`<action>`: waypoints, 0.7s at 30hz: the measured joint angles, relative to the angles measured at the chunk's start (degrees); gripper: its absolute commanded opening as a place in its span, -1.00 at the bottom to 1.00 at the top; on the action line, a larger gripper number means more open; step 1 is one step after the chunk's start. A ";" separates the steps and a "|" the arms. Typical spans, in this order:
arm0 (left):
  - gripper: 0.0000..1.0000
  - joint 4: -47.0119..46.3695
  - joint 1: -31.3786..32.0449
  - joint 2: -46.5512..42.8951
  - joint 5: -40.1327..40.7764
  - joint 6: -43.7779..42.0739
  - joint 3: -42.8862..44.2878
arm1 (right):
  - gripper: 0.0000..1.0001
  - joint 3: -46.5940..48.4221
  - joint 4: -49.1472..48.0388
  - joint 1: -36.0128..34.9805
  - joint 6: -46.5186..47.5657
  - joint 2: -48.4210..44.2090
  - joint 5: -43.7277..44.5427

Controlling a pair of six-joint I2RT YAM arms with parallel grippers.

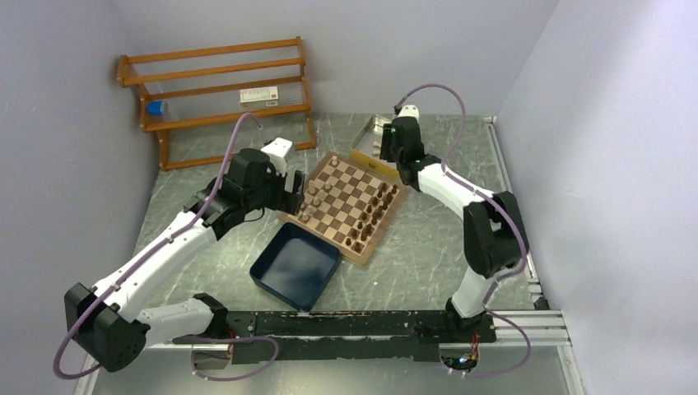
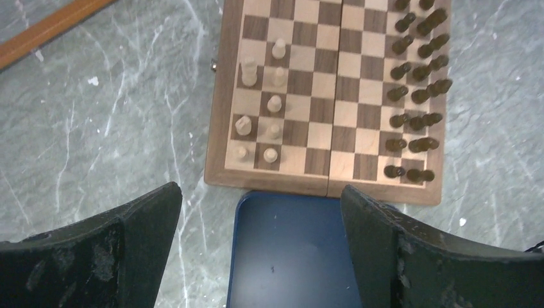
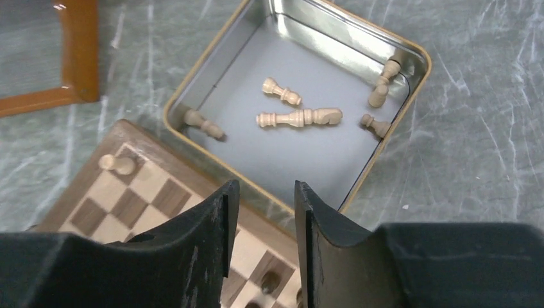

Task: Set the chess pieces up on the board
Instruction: Pick up the chess piece from the storage box.

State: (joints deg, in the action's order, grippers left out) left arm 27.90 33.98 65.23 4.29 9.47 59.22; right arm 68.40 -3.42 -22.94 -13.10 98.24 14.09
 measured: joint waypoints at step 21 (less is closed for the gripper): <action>0.90 -1.40 0.00 -5.84 0.87 -2.21 -5.53 | -0.19 32.59 8.48 3.28 21.64 31.47 -7.52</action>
State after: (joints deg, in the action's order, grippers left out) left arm 26.50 33.98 59.40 5.17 7.27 53.69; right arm 100.99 5.06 -19.66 8.54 129.71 6.57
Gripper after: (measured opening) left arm 0.955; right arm 0.397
